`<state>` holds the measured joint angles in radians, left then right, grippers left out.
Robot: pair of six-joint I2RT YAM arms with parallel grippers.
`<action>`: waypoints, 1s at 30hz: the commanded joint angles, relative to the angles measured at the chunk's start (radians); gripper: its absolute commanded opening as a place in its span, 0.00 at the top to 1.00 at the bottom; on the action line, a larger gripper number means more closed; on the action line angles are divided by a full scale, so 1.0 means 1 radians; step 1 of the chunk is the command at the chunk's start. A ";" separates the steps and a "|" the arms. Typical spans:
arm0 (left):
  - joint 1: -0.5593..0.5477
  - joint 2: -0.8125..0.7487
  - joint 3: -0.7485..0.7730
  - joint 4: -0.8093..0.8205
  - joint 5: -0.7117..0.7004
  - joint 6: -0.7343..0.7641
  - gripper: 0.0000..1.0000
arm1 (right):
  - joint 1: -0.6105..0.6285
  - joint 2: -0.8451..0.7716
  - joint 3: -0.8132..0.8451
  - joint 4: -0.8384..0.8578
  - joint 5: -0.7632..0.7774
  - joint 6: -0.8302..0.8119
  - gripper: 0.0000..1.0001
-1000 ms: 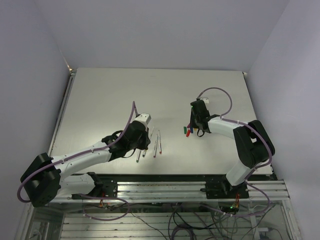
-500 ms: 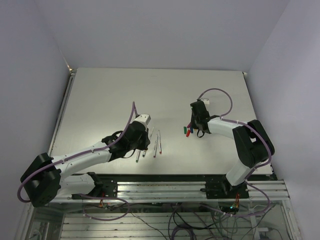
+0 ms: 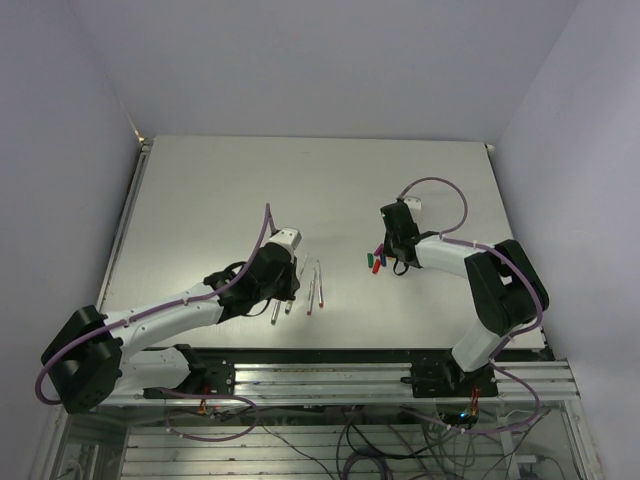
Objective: Insert the pens into the pen caps
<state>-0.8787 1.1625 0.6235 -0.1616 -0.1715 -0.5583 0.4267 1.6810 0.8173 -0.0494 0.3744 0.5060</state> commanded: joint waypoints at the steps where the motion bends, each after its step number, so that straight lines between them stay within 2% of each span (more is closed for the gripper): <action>1: -0.004 0.010 -0.011 0.021 -0.001 -0.009 0.93 | 0.004 0.039 -0.004 -0.104 0.009 0.015 1.00; 8: -0.004 0.026 -0.010 0.061 0.029 -0.004 0.93 | 0.004 -0.110 -0.002 -0.099 0.032 -0.012 1.00; 17: -0.007 0.027 -0.026 0.215 0.117 0.007 0.93 | 0.004 -0.487 -0.096 0.008 -0.074 -0.061 1.00; 23: -0.034 0.013 -0.055 0.414 0.217 0.002 0.93 | 0.004 -0.706 -0.179 0.125 -0.231 -0.077 1.00; 30: -0.105 0.041 -0.068 0.647 0.284 -0.057 0.93 | 0.006 -0.836 -0.255 0.280 -0.333 -0.052 1.00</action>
<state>-0.9463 1.1896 0.5625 0.2615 0.0368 -0.5758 0.4271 0.8894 0.5941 0.1001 0.1280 0.4477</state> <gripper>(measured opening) 0.103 0.057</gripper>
